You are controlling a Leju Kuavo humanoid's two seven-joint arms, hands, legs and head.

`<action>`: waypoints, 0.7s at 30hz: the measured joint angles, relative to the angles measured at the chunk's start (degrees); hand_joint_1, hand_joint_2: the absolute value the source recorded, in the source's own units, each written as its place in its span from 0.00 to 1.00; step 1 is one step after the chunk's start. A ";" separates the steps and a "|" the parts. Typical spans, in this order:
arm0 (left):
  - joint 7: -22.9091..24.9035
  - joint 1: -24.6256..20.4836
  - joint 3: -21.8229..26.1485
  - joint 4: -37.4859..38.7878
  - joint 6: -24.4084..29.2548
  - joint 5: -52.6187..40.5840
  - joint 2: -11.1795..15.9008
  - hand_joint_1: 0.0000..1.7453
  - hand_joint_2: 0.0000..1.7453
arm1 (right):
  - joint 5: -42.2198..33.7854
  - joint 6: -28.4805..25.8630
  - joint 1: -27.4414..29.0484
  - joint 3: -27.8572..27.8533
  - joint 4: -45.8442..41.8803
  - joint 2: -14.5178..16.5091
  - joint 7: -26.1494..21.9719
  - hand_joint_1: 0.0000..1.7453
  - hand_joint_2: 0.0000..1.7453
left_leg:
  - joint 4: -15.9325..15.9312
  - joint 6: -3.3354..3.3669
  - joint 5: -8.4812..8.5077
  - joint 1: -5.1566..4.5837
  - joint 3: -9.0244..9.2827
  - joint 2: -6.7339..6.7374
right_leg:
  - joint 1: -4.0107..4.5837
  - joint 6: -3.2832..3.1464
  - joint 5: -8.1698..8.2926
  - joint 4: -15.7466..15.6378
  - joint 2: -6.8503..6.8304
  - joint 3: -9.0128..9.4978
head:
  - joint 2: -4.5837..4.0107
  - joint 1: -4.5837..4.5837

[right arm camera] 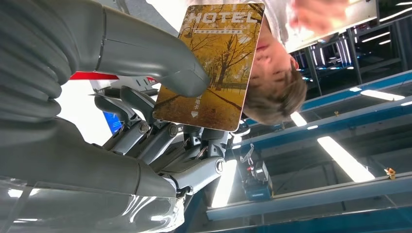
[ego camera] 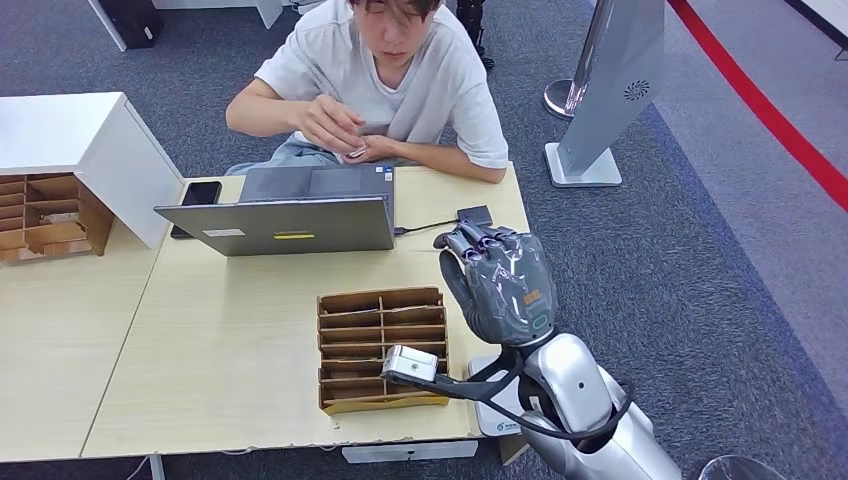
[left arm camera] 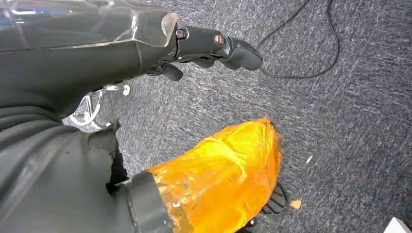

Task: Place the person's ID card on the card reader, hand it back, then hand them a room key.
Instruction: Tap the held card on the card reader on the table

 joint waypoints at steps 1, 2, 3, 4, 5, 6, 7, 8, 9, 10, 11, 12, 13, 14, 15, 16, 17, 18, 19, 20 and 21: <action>0.00 0.00 0.01 0.00 0.00 -0.05 0.00 0.00 0.00 | -0.01 0.01 0.00 0.00 0.00 0.00 -0.01 1.00 1.00 | 0.00 0.00 0.00 0.00 0.00 0.00 | 0.00 0.00 0.00 0.00 0.00 0.00 | 0.00 0.00; 0.00 0.00 0.02 0.00 -0.01 -0.12 0.00 0.00 0.00 | -0.03 0.01 0.00 0.00 0.00 -0.01 -0.02 1.00 1.00 | 0.00 0.00 0.00 0.00 0.00 0.00 | 0.00 0.00 0.00 0.00 0.00 0.00 | 0.00 0.00; 0.00 0.00 0.04 0.00 -0.01 -0.21 0.00 0.00 0.00 | -0.05 0.02 0.00 0.01 0.00 -0.01 -0.03 1.00 1.00 | 0.00 0.00 0.00 0.00 0.00 0.00 | 0.00 0.00 0.00 0.00 0.00 0.00 | 0.00 0.00; 0.00 -0.01 0.07 0.00 -0.02 -0.31 0.00 0.00 0.00 | -0.10 0.03 0.00 0.01 0.00 -0.01 -0.05 1.00 1.00 | 0.00 0.00 0.00 0.00 0.00 0.00 | 0.00 0.00 0.00 0.00 0.00 0.00 | -0.01 0.00; 0.00 -0.01 0.10 0.00 -0.02 -0.42 -0.01 0.00 0.00 | -0.20 0.06 0.00 0.02 0.00 0.00 -0.10 1.00 1.00 | 0.00 0.00 0.00 0.00 0.00 0.00 | 0.00 0.00 0.00 0.00 0.00 0.00 | -0.01 0.00; 0.00 -0.01 0.16 0.00 -0.03 -0.55 -0.01 0.00 0.00 | -0.39 0.14 0.00 0.04 0.00 0.01 -0.22 1.00 1.00 | 0.00 0.00 0.00 0.00 0.00 0.00 | 0.00 0.00 0.00 0.00 0.00 0.00 | -0.01 0.00; -0.01 -0.02 0.25 0.00 -0.07 -0.68 -0.02 0.00 0.00 | -0.72 0.25 0.01 0.07 0.00 0.02 -0.39 1.00 1.00 | 0.00 0.00 0.00 0.00 0.00 0.00 | 0.00 0.00 0.00 0.00 0.00 0.00 | -0.01 0.00; -0.01 -0.02 0.40 0.00 -0.13 -0.88 -0.04 0.00 0.00 | -1.20 0.41 0.01 0.10 0.00 0.05 -0.64 1.00 1.00 | 0.00 0.00 0.00 0.00 0.00 0.00 | 0.00 0.00 0.00 0.00 0.00 0.00 | -0.01 0.00; -0.01 -0.03 0.61 0.00 -0.21 -1.05 -0.05 0.00 0.00 | -1.72 0.60 0.02 0.14 0.00 0.09 -0.87 1.00 1.00 | 0.00 0.00 0.00 0.00 0.00 0.00 | 0.00 0.00 0.00 0.00 0.00 0.00 | -0.01 -0.01; -0.02 -0.04 0.83 0.00 -0.28 -1.21 -0.08 0.00 0.00 | -2.20 0.78 0.02 0.18 0.00 0.15 -1.07 1.00 1.00 | 0.00 0.00 0.00 0.00 0.00 0.00 | 0.00 0.00 0.00 0.00 0.00 0.00 | -0.01 -0.01; -0.02 -0.04 1.06 0.00 -0.35 -1.38 -0.11 0.00 0.00 | -2.69 0.94 0.03 0.22 0.00 0.22 -1.29 1.00 1.00 | 0.00 0.00 0.00 0.00 0.00 0.00 | 0.00 0.00 0.00 0.00 0.00 0.00 | -0.01 -0.01; -0.02 -0.04 1.26 0.00 -0.40 -1.50 -0.14 0.00 0.00 | -3.26 1.14 0.02 0.27 -0.01 0.28 -1.52 1.00 1.00 | 0.00 0.00 0.00 0.00 0.00 0.00 | 0.00 0.00 0.00 0.00 0.00 0.00 | -0.01 -0.01; -0.03 -0.05 1.45 0.00 -0.43 -1.60 -0.17 0.00 0.00 | -4.27 1.53 0.02 0.33 -0.03 0.36 -1.91 1.00 1.00 | 0.00 0.00 0.00 0.00 0.00 0.00 | 0.00 0.00 0.00 0.00 0.00 0.00 | -0.01 -0.01; -0.06 -0.05 1.63 0.00 -0.46 -1.68 -0.20 0.00 0.00 | -5.75 2.08 0.02 0.40 -0.08 0.43 -2.41 1.00 1.00 | 0.00 0.00 0.00 0.00 0.01 0.00 | 0.00 0.00 0.00 0.00 0.00 0.00 | -0.01 -0.01; -0.11 -0.06 1.84 0.00 -0.47 -1.74 -0.24 0.00 0.00 | -7.88 2.95 0.04 0.48 -0.19 0.48 -3.04 1.00 1.00 | 0.00 0.00 0.00 0.00 0.01 0.00 | 0.00 0.00 0.00 0.00 0.00 0.00 | -0.01 -0.01; -0.20 -0.07 2.12 0.00 -0.48 -1.76 -0.27 0.00 0.00 | -10.57 4.06 0.09 0.55 -0.35 0.53 -3.77 1.00 1.00 | 0.00 0.00 0.00 0.00 0.01 0.00 | 0.00 0.00 0.00 0.00 0.00 0.00 | -0.01 -0.01; -0.32 -0.07 2.44 0.00 -0.48 -1.78 -0.30 0.00 0.00 | -13.75 5.34 0.18 0.60 -0.56 0.54 -4.62 1.00 1.00 | 0.00 0.00 0.00 0.00 0.01 0.00 | 0.00 0.00 0.00 0.00 0.00 0.00 | -0.01 -0.01; -0.44 -0.07 2.78 0.00 -0.47 -1.81 -0.32 0.00 0.00 | -17.49 6.81 0.34 0.63 -0.82 0.54 -5.64 1.00 1.00 | 0.00 0.00 0.00 0.00 0.01 0.00 | 0.00 0.00 0.00 0.00 0.01 0.00 | -0.01 -0.01; -0.58 -0.07 3.13 0.00 -0.46 -1.83 -0.34 0.00 0.00 | -21.53 8.36 0.57 0.65 -1.08 0.54 -6.80 1.00 1.00 | 0.00 0.00 0.00 0.00 0.01 0.00 | 0.00 0.00 0.00 0.00 0.01 0.00 | -0.01 -0.01; -0.75 -0.07 3.50 0.00 -0.45 -1.85 -0.38 0.00 0.00 | -25.69 9.93 0.86 0.66 -1.33 0.54 -8.06 1.00 1.00 | 0.00 0.00 0.00 0.00 0.02 0.00 | 0.00 0.00 0.00 0.00 0.01 0.00 | -0.01 -0.01; -0.95 -0.08 3.88 0.00 -0.44 -1.87 -0.43 0.00 0.00 | -29.95 11.54 1.22 0.64 -1.59 0.52 -9.43 1.00 1.00 | 0.00 0.00 0.00 0.00 0.02 0.00 | 0.00 0.00 0.00 0.00 0.01 -0.01 | -0.01 -0.01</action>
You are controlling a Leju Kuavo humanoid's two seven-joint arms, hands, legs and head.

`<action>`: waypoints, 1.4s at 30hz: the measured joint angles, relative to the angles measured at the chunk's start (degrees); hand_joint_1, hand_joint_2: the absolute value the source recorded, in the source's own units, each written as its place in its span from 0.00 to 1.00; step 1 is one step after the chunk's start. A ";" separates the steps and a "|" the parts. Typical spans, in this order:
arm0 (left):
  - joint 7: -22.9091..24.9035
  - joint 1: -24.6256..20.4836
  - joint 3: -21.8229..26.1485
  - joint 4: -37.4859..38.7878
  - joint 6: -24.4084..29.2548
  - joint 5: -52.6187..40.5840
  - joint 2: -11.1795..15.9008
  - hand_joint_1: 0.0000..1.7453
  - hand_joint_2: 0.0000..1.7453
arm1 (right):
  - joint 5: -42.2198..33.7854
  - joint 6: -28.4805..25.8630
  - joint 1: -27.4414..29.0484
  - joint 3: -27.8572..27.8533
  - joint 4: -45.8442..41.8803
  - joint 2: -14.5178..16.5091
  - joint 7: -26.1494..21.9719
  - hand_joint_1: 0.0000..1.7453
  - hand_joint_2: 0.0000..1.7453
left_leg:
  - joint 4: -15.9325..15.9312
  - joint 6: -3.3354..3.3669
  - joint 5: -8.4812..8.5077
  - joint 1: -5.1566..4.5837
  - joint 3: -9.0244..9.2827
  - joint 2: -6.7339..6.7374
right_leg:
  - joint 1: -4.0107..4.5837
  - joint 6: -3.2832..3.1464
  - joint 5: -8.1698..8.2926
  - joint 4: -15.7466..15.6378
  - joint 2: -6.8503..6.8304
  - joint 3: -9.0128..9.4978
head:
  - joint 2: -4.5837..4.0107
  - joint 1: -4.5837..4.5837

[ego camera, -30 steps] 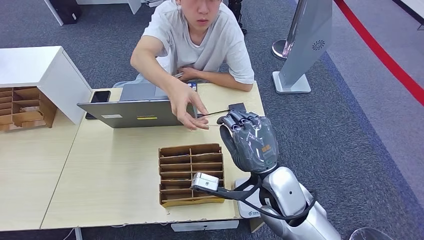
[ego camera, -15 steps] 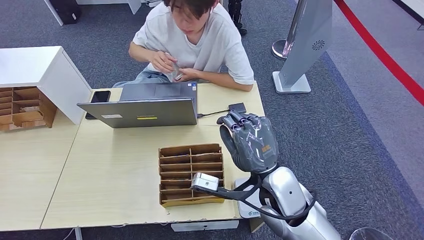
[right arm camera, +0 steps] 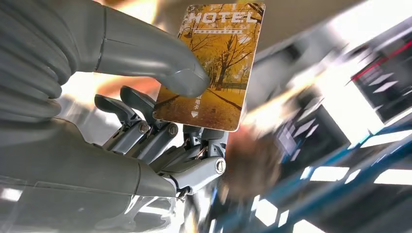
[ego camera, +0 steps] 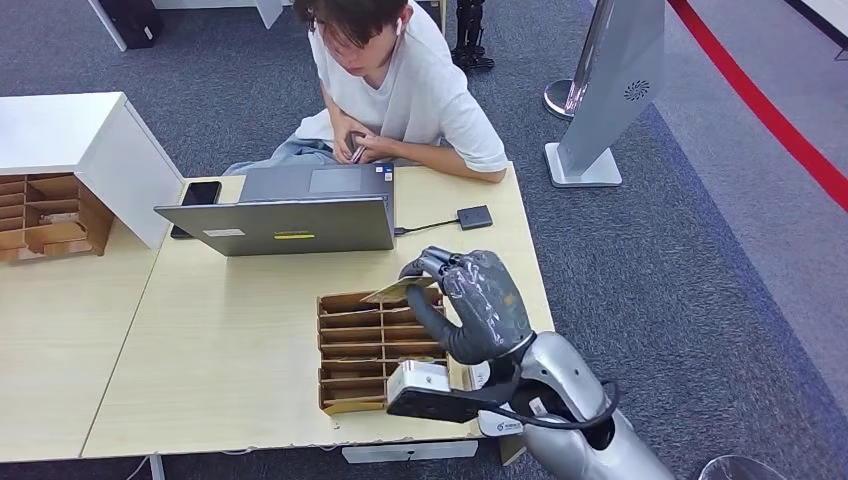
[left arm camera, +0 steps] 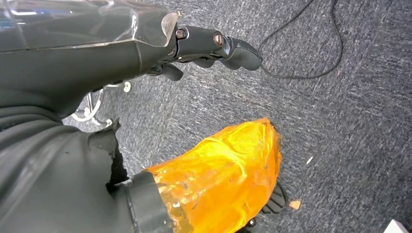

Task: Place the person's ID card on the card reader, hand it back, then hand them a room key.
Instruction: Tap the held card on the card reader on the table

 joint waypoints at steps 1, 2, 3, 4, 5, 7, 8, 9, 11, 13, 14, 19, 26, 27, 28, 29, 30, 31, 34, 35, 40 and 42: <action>-0.25 -0.01 0.39 0.00 0.00 -0.01 -0.05 0.00 0.00 | -4.05 1.57 0.40 -0.03 -0.26 -0.03 -1.36 1.00 1.00 | 0.00 0.00 0.00 0.00 0.00 0.00 | 0.00 0.00 0.00 0.00 0.00 0.00 | 0.00 0.00; -0.55 -0.02 0.78 0.00 -0.01 -0.03 -0.10 0.00 0.00 | -7.98 3.12 0.84 -0.07 -0.51 -0.08 -2.70 1.00 1.00 | 0.00 0.00 0.00 0.00 0.00 0.00 | 0.00 0.00 0.00 0.00 0.00 0.00 | 0.00 0.01; -0.90 -0.05 1.15 0.00 -0.02 -0.07 -0.14 0.00 0.00 | -11.95 4.75 1.33 -0.14 -0.74 -0.18 -4.06 1.00 1.00 | 0.00 0.00 0.00 0.00 0.00 0.00 | 0.00 0.00 0.00 -0.01 0.00 -0.01 | 0.00 0.01; -1.31 -0.08 1.50 0.00 -0.02 -0.15 -0.15 0.00 0.00 | -15.93 6.42 1.83 -0.22 -0.96 -0.36 -5.41 1.00 1.00 | 0.00 0.00 0.00 0.00 0.00 0.00 | 0.00 0.00 0.00 -0.01 0.00 -0.01 | 0.00 0.01; -1.72 -0.12 1.81 0.00 -0.02 -0.26 -0.16 0.00 0.00 | -19.82 8.08 2.33 -0.31 -1.16 -0.59 -6.73 1.00 1.00 | 0.00 0.00 0.00 0.00 0.00 0.00 | 0.00 0.00 0.00 -0.01 0.00 -0.01 | 0.00 0.01; -2.54 -0.22 2.31 0.00 0.01 -0.49 -0.15 0.00 0.00 | -27.35 11.40 3.28 -0.54 -1.62 -1.21 -9.22 1.00 1.00 | 0.00 0.00 -0.01 0.00 0.00 0.00 | 0.00 0.00 0.00 -0.01 0.00 -0.01 | 0.01 0.01; -2.87 -0.28 2.52 0.00 0.04 -0.60 -0.14 0.00 0.00 | -30.61 12.91 3.68 -0.68 -1.85 -1.56 -10.25 1.00 1.00 | 0.00 0.00 -0.01 -0.01 0.00 0.00 | 0.00 0.00 0.00 -0.01 0.00 -0.01 | 0.01 0.00; -3.20 -0.35 2.74 0.00 0.09 -0.70 -0.13 0.00 0.00 | -33.87 14.49 4.07 -0.88 -2.10 -1.92 -11.20 1.00 1.00 | 0.00 0.00 -0.01 -0.01 0.00 0.01 | -0.01 0.00 0.00 -0.01 0.00 -0.01 | 0.01 0.00; -3.77 -0.49 3.10 0.00 0.28 -0.91 -0.12 0.00 0.00 | -40.16 17.81 4.79 -1.38 -2.68 -2.75 -12.75 1.00 1.00 | 0.01 0.00 0.00 -0.01 0.00 0.01 | -0.01 0.00 0.00 -0.02 0.00 0.00 | 0.00 0.00; -4.29 -0.63 3.27 0.02 0.57 -1.10 -0.11 0.00 0.00 | -46.07 21.24 5.49 -1.88 -3.21 -3.61 -13.83 1.00 1.00 | 0.01 0.00 0.00 -0.01 0.00 0.01 | -0.01 0.00 0.00 -0.01 0.00 0.00 | 0.00 0.01; -4.47 -0.72 3.32 0.04 0.72 -1.20 -0.10 0.00 0.00 | -48.54 22.74 5.80 -2.10 -3.39 -4.02 -14.15 1.00 1.00 | 0.01 0.00 0.00 -0.01 0.00 0.01 | -0.01 0.00 0.00 -0.01 0.00 0.00 | 0.00 0.01; -4.91 -1.06 3.59 0.13 1.18 -1.55 -0.03 0.00 0.00 | -54.69 26.75 6.92 -3.04 -3.60 -5.70 -14.40 1.00 1.00 | 0.01 0.00 0.00 -0.01 0.00 0.01 | -0.01 0.00 0.00 -0.01 0.00 0.00 | 0.00 0.00; -5.21 -1.10 3.69 0.63 1.78 -1.63 0.14 0.00 0.00 | -56.80 29.16 9.37 -4.54 -1.39 -9.18 -15.89 1.00 1.00 | 0.01 0.02 -0.02 -0.01 0.00 0.00 | -0.01 0.01 0.00 -0.02 -0.01 0.00 | 0.00 0.01; -5.23 -1.10 3.70 0.68 1.82 -1.63 0.16 0.00 0.00 | -56.82 29.28 9.89 -4.75 -0.90 -9.64 -16.05 1.00 1.00 | 0.01 0.02 -0.02 -0.01 -0.01 0.00 | -0.01 0.01 0.00 -0.02 -0.01 0.00 | 0.00 0.01; -5.24 -1.10 3.72 0.77 1.86 -1.63 0.18 0.00 0.00 | -56.82 29.39 10.43 -4.97 -0.38 -10.09 -16.16 1.00 1.00 | 0.01 0.02 -0.02 -0.01 -0.01 0.00 | -0.01 0.01 0.00 -0.03 -0.01 0.00 | 0.00 0.00; -5.25 -1.10 3.74 0.86 1.89 -1.63 0.21 0.00 0.00 | -56.82 29.47 10.98 -5.20 0.13 -10.53 -16.23 1.00 1.00 | 0.01 0.02 -0.02 -0.02 -0.01 0.00 | -0.01 0.01 0.00 -0.03 -0.01 0.00 | 0.00 0.00; -5.25 -1.10 3.76 0.95 1.92 -1.63 0.22 0.00 0.00 | -56.82 29.54 11.55 -5.45 0.62 -10.96 -16.27 1.00 1.00 | 0.01 0.02 -0.02 -0.02 -0.01 0.00 | -0.01 0.01 0.00 -0.03 -0.01 0.00 | 0.00 0.00; -5.26 -1.09 3.78 1.03 1.95 -1.63 0.23 0.00 0.00 | -56.84 29.58 12.09 -5.70 1.10 -11.35 -16.28 1.00 1.00 | 0.01 0.02 -0.03 -0.02 -0.01 0.00 | -0.01 0.01 0.00 -0.03 -0.01 0.00 | 0.00 0.00; -5.33 -1.10 3.79 1.14 2.00 -1.65 0.25 0.00 0.00 | -56.86 29.62 13.57 -6.42 2.44 -12.49 -16.26 1.00 1.00 | 0.01 0.02 -0.03 -0.01 0.00 0.00 | -0.01 0.01 0.00 -0.03 -0.01 0.00 | 0.00 0.00; -5.37 -1.09 3.79 1.15 2.01 -1.67 0.27 0.00 0.00 | -56.86 29.63 14.11 -6.74 2.91 -12.89 -16.22 1.00 1.00 | 0.01 0.02 -0.03 -0.01 0.00 0.00 | -0.01 0.01 0.00 -0.03 -0.01 0.00 | 0.00 0.00; -5.51 -1.09 3.79 1.41 2.06 -1.81 0.40 0.00 0.00 | -56.56 29.73 17.11 -8.62 5.12 -14.85 -16.19 1.00 1.00 | 0.01 0.03 -0.03 -0.01 -0.01 -0.01 | -0.01 0.01 0.00 -0.03 -0.03 0.00 | 0.00 0.01; -5.54 -1.08 3.79 1.55 2.07 -1.86 0.45 0.00 0.00 | -56.33 29.65 18.20 -9.52 5.90 -15.59 -16.06 1.00 1.00 | 0.01 0.03 -0.03 -0.02 -0.01 0.00 | -0.01 0.01 0.00 -0.03 -0.02 0.00 | 0.00 0.01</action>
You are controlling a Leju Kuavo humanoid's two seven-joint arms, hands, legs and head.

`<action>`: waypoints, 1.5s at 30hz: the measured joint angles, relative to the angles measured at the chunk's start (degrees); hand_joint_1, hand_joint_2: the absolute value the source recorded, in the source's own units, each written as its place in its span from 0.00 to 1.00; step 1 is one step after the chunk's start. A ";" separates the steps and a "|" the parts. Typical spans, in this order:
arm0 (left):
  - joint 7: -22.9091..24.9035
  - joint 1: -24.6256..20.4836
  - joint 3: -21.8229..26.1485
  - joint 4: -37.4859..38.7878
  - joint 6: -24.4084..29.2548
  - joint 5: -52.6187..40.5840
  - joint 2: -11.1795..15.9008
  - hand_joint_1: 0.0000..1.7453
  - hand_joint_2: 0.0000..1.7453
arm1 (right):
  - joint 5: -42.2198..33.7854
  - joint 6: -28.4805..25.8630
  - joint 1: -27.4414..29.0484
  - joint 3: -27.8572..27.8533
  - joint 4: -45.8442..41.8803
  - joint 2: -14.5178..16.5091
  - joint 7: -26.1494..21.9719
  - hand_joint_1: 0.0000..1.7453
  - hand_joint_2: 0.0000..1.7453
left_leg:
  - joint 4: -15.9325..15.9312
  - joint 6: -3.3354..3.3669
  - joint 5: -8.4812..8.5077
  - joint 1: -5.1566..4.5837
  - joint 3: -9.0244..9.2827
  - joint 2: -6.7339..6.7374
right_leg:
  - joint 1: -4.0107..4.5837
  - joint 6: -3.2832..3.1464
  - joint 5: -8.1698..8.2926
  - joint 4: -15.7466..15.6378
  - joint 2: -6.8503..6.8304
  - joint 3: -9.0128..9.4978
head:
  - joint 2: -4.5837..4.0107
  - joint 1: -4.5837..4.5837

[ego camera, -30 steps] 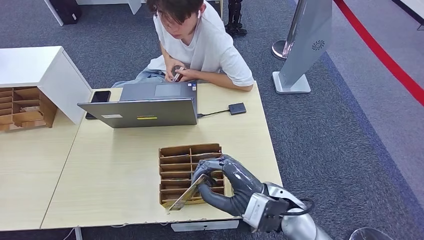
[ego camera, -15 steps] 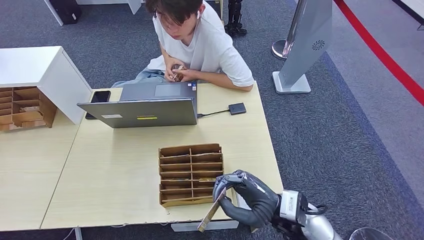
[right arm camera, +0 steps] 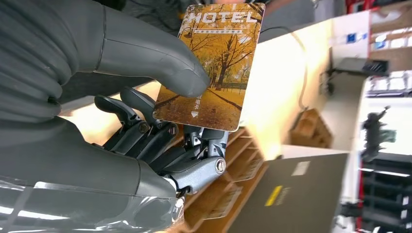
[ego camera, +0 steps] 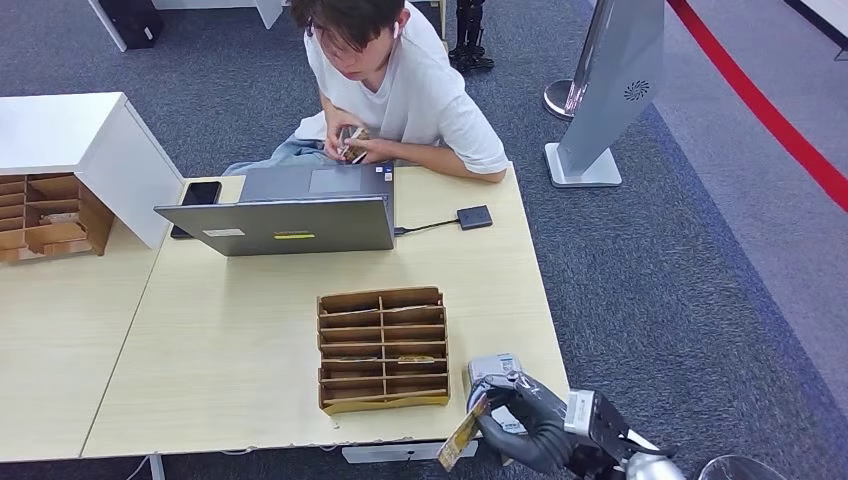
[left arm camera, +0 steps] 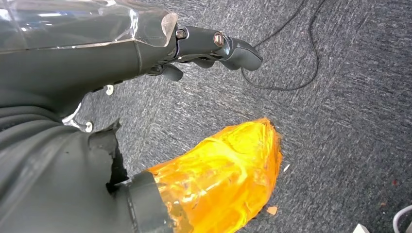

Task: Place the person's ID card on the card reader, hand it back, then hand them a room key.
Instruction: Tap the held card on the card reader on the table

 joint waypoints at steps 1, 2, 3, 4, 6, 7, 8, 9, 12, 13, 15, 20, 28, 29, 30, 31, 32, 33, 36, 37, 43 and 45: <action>0.00 0.00 0.00 0.04 0.01 -0.01 0.02 0.00 0.00 | 0.21 -0.15 0.45 -0.45 0.36 -0.29 0.20 1.00 1.00 | 0.00 0.00 0.00 0.00 0.00 0.00 | 0.00 0.00 0.00 0.00 0.00 0.00 | 0.00 0.00; 0.00 0.00 0.00 0.07 0.01 -0.02 0.03 0.00 0.00 | 0.53 -0.38 0.85 -0.93 0.73 -0.52 0.55 1.00 1.00 | 0.00 0.01 0.00 0.00 0.00 0.00 | 0.00 0.00 0.00 0.00 0.00 0.00 | 0.00 -0.01; 0.00 0.00 0.00 0.09 0.01 -0.03 0.05 0.00 0.00 | 0.94 -0.72 1.20 -1.39 1.07 -0.70 0.99 1.00 1.00 | 0.00 0.01 -0.01 0.00 0.00 0.00 | 0.00 0.00 0.00 0.00 0.00 0.00 | 0.00 -0.01; 0.00 0.00 0.00 0.09 0.01 -0.04 0.06 0.00 0.00 | 1.44 -1.23 1.49 -1.81 1.42 -0.83 1.55 1.00 1.00 | 0.00 0.02 -0.01 -0.01 0.00 0.00 | 0.00 0.00 0.00 0.00 0.00 0.00 | 0.00 -0.01; 0.00 0.00 0.00 0.10 0.01 -0.08 0.08 0.00 0.00 | 2.48 -2.48 1.92 -2.56 2.17 -0.98 2.73 1.00 1.00 | 0.00 0.03 -0.02 -0.01 0.00 0.01 | 0.00 0.00 0.00 0.00 0.01 0.00 | 0.00 -0.01; 0.01 0.00 0.00 0.11 0.01 -0.10 0.10 0.00 0.00 | 2.91 -3.01 2.08 -2.90 2.54 -1.04 3.25 1.00 1.00 | 0.00 0.03 -0.02 0.00 0.01 0.01 | 0.00 0.00 0.00 0.00 0.01 0.00 | 0.00 -0.01; 0.02 0.00 0.00 0.15 0.01 -0.12 0.11 0.00 0.00 | 3.20 -3.35 2.23 -3.20 2.86 -1.08 3.62 1.00 1.00 | 0.00 0.03 -0.02 0.00 0.01 0.01 | 0.00 0.00 0.00 0.00 0.01 0.00 | 0.00 -0.01; 0.03 0.00 0.00 0.22 0.01 -0.13 0.15 0.00 0.00 | 3.35 -3.51 2.35 -3.44 3.12 -1.11 3.83 1.00 1.00 | 0.00 0.03 -0.01 0.00 0.01 0.01 | 0.00 0.00 0.00 0.00 0.01 0.00 | 0.00 -0.01; 0.07 -0.01 0.00 0.43 0.01 -0.18 0.25 0.00 0.00 | 3.47 -3.66 2.55 -3.82 3.69 -1.16 4.03 1.00 1.00 | 0.00 0.03 -0.01 0.00 0.01 0.01 | 0.00 0.00 0.00 0.00 0.01 0.00 | 0.00 -0.01; 0.07 -0.01 0.00 0.45 0.01 -0.19 0.26 0.00 0.00 | 3.47 -3.73 2.60 -3.90 3.84 -1.16 4.04 1.00 1.00 | 0.00 0.03 -0.01 0.00 0.01 0.01 | 0.00 0.00 0.00 0.00 0.01 0.00 | 0.00 -0.01; 0.07 -0.01 0.00 0.46 0.01 -0.19 0.26 0.00 0.00 | 3.48 -3.86 2.67 -4.04 4.08 -1.16 4.04 1.00 1.00 | 0.00 0.03 -0.02 0.00 0.01 0.01 | 0.00 0.00 0.00 0.00 0.01 0.00 | 0.00 -0.01; 0.07 -0.01 0.00 0.57 0.01 -0.19 0.30 0.00 0.00 | 3.51 -3.97 2.71 -4.33 4.51 -1.17 4.04 1.00 1.00 | 0.00 0.03 -0.02 0.00 0.01 0.01 | 0.00 0.00 0.00 0.00 0.01 0.00 | 0.00 -0.01; 0.09 -0.01 0.00 0.58 0.00 -0.28 0.31 0.00 0.00 | 3.94 -4.64 2.75 -4.61 5.03 -1.16 4.93 1.00 1.00 | 0.00 0.03 -0.02 -0.01 0.01 0.01 | 0.00 0.00 0.00 0.00 0.01 0.00 | 0.00 -0.01; 0.11 -0.02 0.00 0.61 -0.01 -0.33 0.31 0.00 0.00 | 4.06 -5.07 2.75 -4.67 5.26 -1.15 5.38 1.00 1.00 | 0.00 0.03 -0.02 0.00 0.01 0.01 | 0.00 0.00 0.00 0.00 0.01 0.00 | 0.00 -0.01; 0.13 -0.02 0.00 0.65 -0.01 -0.38 0.32 0.00 0.00 | 4.25 -5.69 2.75 -4.76 5.56 -1.13 5.88 1.00 1.00 | 0.00 0.03 -0.02 0.00 0.01 0.01 | 0.00 0.00 0.00 0.00 0.01 0.00 | 0.00 -0.01; 0.15 -0.02 0.00 0.71 0.00 -0.40 0.32 0.00 0.00 | 4.62 -6.53 2.75 -4.86 5.89 -1.09 6.45 1.00 1.00 | 0.00 0.03 -0.02 0.00 0.00 0.01 | 0.00 0.00 0.00 0.00 0.01 0.00 | 0.00 -0.01; 0.19 -0.03 0.00 0.79 0.02 -0.40 0.32 0.00 0.00 | 5.15 -7.46 2.74 -4.95 6.19 -1.01 7.04 1.00 1.00 | 0.00 0.03 -0.02 0.00 0.00 0.01 | 0.00 0.00 0.00 0.00 0.01 0.00 | 0.00 -0.01; 0.24 -0.03 0.00 0.85 0.04 -0.41 0.32 0.00 0.00 | 5.88 -8.49 2.74 -5.02 6.45 -0.89 7.71 1.00 1.00 | 0.00 0.03 -0.02 0.00 0.00 0.01 | 0.00 0.00 0.00 0.00 0.01 0.00 | 0.00 -0.01; 0.45 -0.03 0.00 0.92 0.12 -0.41 0.30 0.00 0.00 | 8.30 -11.36 2.70 -5.05 6.81 -0.36 9.72 1.00 1.00 | 0.00 0.03 -0.02 0.00 0.00 0.01 | 0.00 0.00 0.00 0.00 0.01 0.00 | 0.00 -0.01; 0.52 -0.03 0.00 0.93 0.13 -0.41 0.30 0.00 0.00 | 9.13 -12.27 2.67 -5.04 6.83 -0.19 10.36 1.00 1.00 | 0.00 0.03 -0.02 0.00 0.00 0.01 | 0.00 0.00 0.00 0.00 0.01 0.00 | 0.00 -0.01; 1.00 -0.04 0.00 0.94 0.14 -0.41 0.28 0.00 0.00 | 14.67 -17.44 2.43 -4.84 6.92 0.51 14.25 1.00 1.00 | 0.00 0.03 -0.02 0.00 -0.01 0.01 | 0.00 0.00 0.00 0.00 0.01 0.00 | 0.00 0.00; 1.09 -0.04 0.00 0.94 0.14 -0.41 0.26 0.00 0.00 | 15.86 -18.50 2.40 -4.73 7.03 0.72 15.02 1.00 1.00 | 0.00 0.03 -0.02 0.00 -0.01 0.00 | 0.00 0.00 0.00 0.00 0.00 0.00 | 0.00 0.00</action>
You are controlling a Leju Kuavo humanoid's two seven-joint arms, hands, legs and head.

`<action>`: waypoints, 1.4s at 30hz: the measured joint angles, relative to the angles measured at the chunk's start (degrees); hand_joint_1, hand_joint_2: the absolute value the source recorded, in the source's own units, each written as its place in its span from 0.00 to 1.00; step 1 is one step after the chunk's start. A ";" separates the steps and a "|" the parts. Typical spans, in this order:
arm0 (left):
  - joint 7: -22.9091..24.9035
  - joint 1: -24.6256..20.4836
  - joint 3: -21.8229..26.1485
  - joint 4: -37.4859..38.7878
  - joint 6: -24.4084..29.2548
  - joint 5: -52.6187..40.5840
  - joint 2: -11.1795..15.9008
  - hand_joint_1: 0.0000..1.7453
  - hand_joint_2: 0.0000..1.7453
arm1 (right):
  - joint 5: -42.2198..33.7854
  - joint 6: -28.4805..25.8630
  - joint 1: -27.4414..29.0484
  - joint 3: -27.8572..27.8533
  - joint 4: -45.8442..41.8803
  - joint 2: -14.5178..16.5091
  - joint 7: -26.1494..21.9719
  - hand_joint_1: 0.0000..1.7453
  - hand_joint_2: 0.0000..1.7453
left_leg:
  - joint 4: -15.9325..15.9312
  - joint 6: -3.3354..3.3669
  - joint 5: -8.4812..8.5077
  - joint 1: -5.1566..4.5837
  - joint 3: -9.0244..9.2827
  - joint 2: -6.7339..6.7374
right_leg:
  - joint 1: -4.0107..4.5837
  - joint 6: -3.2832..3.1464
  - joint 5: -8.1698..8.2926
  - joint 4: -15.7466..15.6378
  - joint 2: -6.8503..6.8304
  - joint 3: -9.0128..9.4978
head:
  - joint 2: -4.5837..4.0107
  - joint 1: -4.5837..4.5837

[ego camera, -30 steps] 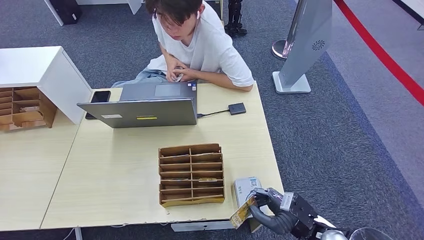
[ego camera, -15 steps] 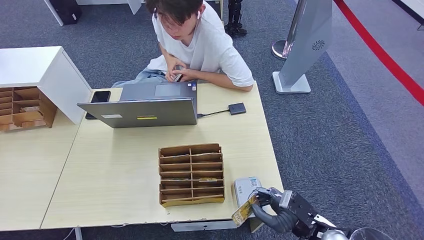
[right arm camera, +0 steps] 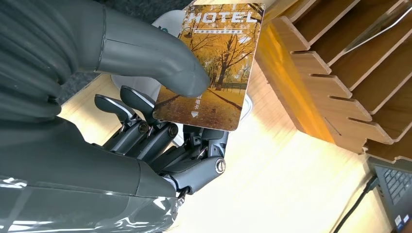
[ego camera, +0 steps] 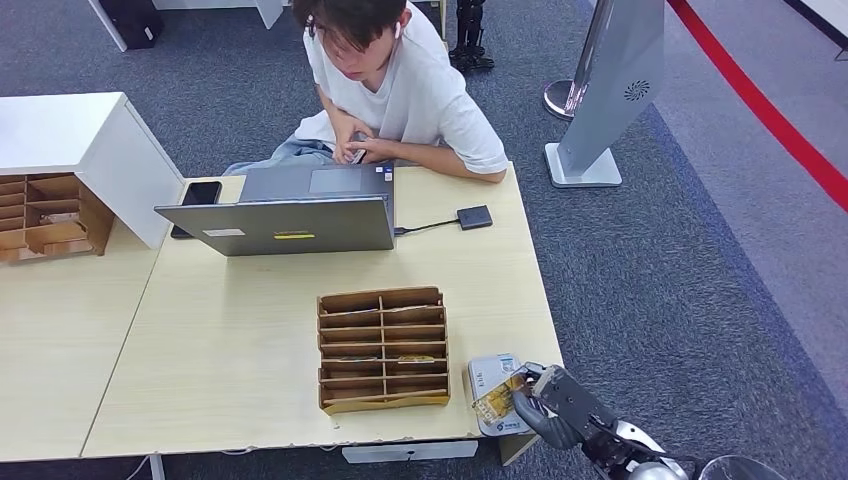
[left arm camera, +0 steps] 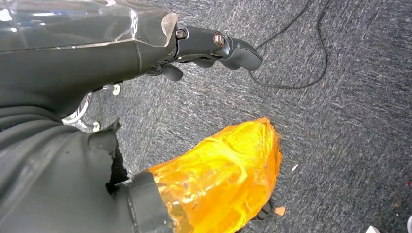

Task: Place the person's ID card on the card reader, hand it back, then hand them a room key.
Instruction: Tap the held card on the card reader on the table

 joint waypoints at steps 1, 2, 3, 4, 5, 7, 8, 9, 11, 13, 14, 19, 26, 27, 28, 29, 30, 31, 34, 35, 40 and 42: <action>0.01 0.00 0.00 0.00 0.00 0.00 -0.01 0.00 0.00 | 0.32 -0.25 0.00 0.05 0.04 0.08 0.19 1.00 1.00 | 0.00 0.00 0.00 0.00 0.00 0.00 | 0.00 0.00 0.00 0.00 0.00 0.00 | 0.00 -0.01; 0.01 0.00 0.00 0.00 0.00 0.00 -0.02 0.00 0.00 | 0.53 -0.36 0.00 0.11 0.07 0.13 0.31 1.00 1.00 | 0.00 0.00 0.00 0.00 0.00 0.00 | 0.00 0.00 0.00 0.00 0.00 0.00 | 0.00 -0.01; 0.01 0.00 0.00 0.00 0.00 0.00 -0.02 0.00 0.00 | 0.67 -0.44 0.00 0.15 0.08 0.17 0.37 1.00 1.00 | 0.00 0.00 0.00 0.00 0.00 0.00 | 0.00 0.00 0.00 0.00 0.00 0.00 | 0.00 -0.01; 0.01 0.00 0.00 0.00 0.00 0.00 -0.02 0.00 0.00 | 0.75 -0.51 0.00 0.18 0.09 0.20 0.39 1.00 1.00 | 0.00 0.00 0.00 0.00 0.00 0.00 | 0.00 0.00 0.00 0.00 0.00 0.00 | 0.00 -0.01; 0.01 0.00 0.00 0.00 0.00 0.00 -0.02 0.00 0.00 | 0.81 -0.58 0.00 0.19 0.09 0.24 0.40 1.00 1.00 | 0.00 0.00 0.00 0.00 0.00 0.00 | 0.00 0.00 0.00 0.00 0.00 0.00 | 0.00 -0.01; 0.04 0.00 0.00 0.00 0.00 -0.03 -0.02 0.00 0.00 | 0.99 -0.79 0.00 0.19 0.09 0.34 0.40 1.00 1.00 | 0.00 0.00 0.00 0.00 0.00 0.00 | 0.00 0.00 0.00 0.00 0.00 0.00 | 0.00 -0.02; 0.06 0.00 0.00 0.00 0.00 -0.04 -0.02 0.00 0.00 | 1.12 -0.91 0.00 0.19 0.09 0.38 0.40 1.00 1.00 | 0.00 0.00 0.00 0.00 0.00 0.00 | 0.00 0.00 0.00 0.00 0.00 0.00 | 0.00 -0.02; 0.07 0.00 0.00 0.00 -0.01 -0.06 -0.02 0.00 0.00 | 1.25 -1.01 -0.01 0.19 0.09 0.42 0.40 1.00 1.00 | 0.00 0.00 0.00 0.00 0.00 0.00 | 0.00 0.00 0.00 0.00 0.00 0.00 | 0.00 -0.01; 0.07 -0.01 0.00 0.01 -0.01 -0.07 -0.02 0.00 0.00 | 1.43 -1.14 -0.02 0.19 0.09 0.48 0.41 1.00 1.00 | 0.00 0.00 0.00 0.00 0.00 0.00 | 0.00 0.00 0.00 0.00 0.00 0.00 | 0.00 -0.01; 0.07 -0.01 0.00 0.02 -0.02 -0.07 -0.02 0.00 0.00 | 1.49 -1.17 -0.03 0.19 0.09 0.54 0.43 1.00 1.00 | 0.00 0.00 0.00 0.00 0.00 0.00 | 0.00 0.00 0.00 0.00 0.00 0.00 | 0.00 -0.01; 0.07 -0.01 0.00 0.02 -0.02 -0.07 -0.02 0.00 0.00 | 1.54 -1.18 -0.03 0.19 0.09 0.55 0.43 1.00 1.00 | 0.00 0.00 0.00 0.00 0.00 0.00 | 0.00 0.00 0.00 0.00 0.00 0.00 | 0.00 -0.01; 0.07 -0.01 0.00 0.02 -0.02 -0.08 -0.02 0.00 0.00 | 3.04 -1.93 -0.08 0.19 0.09 0.61 1.07 1.00 1.00 | 0.00 0.00 0.00 0.00 0.00 0.00 | 0.00 0.00 0.00 0.00 0.00 0.00 | 0.00 -0.01; 0.38 -0.04 0.00 0.02 -0.02 -0.11 -0.02 0.00 0.00 | 7.06 -5.49 -0.54 0.25 0.35 1.62 4.59 1.00 1.00 | 0.00 0.00 0.00 0.00 0.00 0.00 | 0.00 0.00 0.00 0.00 0.00 0.00 | 0.00 -0.02; 0.46 -0.06 0.00 0.02 -0.02 -0.11 -0.02 0.00 0.00 | 7.56 -5.97 -0.65 0.26 0.44 1.85 5.07 1.00 1.00 | 0.00 0.00 0.00 0.00 0.00 0.00 | 0.00 0.00 0.00 0.00 0.00 0.00 | 0.00 -0.01; 0.53 -0.07 0.00 0.02 -0.03 -0.11 -0.02 0.00 0.00 | 7.99 -6.33 -0.74 0.28 0.52 2.08 5.44 1.00 1.00 | 0.00 0.00 0.00 0.00 0.00 0.00 | 0.00 0.00 0.00 0.00 0.00 0.00 | 0.00 -0.01; 0.56 -0.08 0.00 0.02 -0.03 -0.11 -0.02 0.00 0.00 | 8.31 -6.58 -0.81 0.30 0.58 2.30 5.70 1.00 1.00 | 0.00 0.00 0.00 0.00 0.00 0.00 | 0.00 0.00 0.00 0.00 0.00 0.00 | 0.00 0.00; 0.58 -0.08 0.00 0.02 -0.04 -0.11 -0.02 0.00 0.00 | 8.52 -6.76 -0.85 0.32 0.60 2.49 5.86 1.00 1.00 | 0.00 0.00 0.00 0.00 0.00 0.00 | 0.00 0.00 0.00 0.00 0.00 0.00 | 0.00 0.00; 0.59 -0.09 0.00 0.02 -0.04 -0.11 -0.02 0.00 0.00 | 8.64 -6.89 -0.87 0.34 0.61 2.66 5.92 1.00 1.00 | 0.00 0.00 0.00 0.00 0.00 0.00 | 0.00 0.00 0.00 0.00 0.00 0.00 | 0.01 0.00; 0.60 -0.10 0.00 0.02 -0.04 -0.11 -0.02 0.00 0.00 | 8.86 -7.17 -0.95 0.38 0.63 3.01 6.21 1.00 1.00 | 0.00 0.00 0.00 0.00 0.00 0.00 | 0.00 0.00 0.00 0.00 0.00 0.00 | 0.01 0.00; 0.60 -0.10 0.00 0.02 -0.04 -0.11 -0.02 0.00 0.00 | 8.99 -7.21 -0.98 0.38 0.64 3.09 6.33 1.00 1.00 | 0.00 0.00 0.00 0.00 0.00 0.00 | 0.00 0.00 0.00 0.00 0.00 0.00 | 0.00 -0.01; 0.69 -0.11 0.00 0.02 -0.12 -0.11 -0.02 0.00 0.00 | 9.71 -7.32 -1.07 0.42 0.64 3.54 6.62 1.00 1.00 | 0.00 0.00 0.00 0.00 0.00 0.00 | 0.00 0.00 0.00 0.00 0.00 0.00 | 0.00 0.00; 0.75 -0.11 0.00 0.02 -0.16 -0.14 -0.02 0.00 0.00 | 10.30 -7.43 -1.09 0.43 0.70 3.70 6.96 1.00 1.00 | 0.00 0.00 0.00 0.00 0.00 0.00 | 0.00 0.00 0.00 0.00 0.00 0.00 | 0.00 0.00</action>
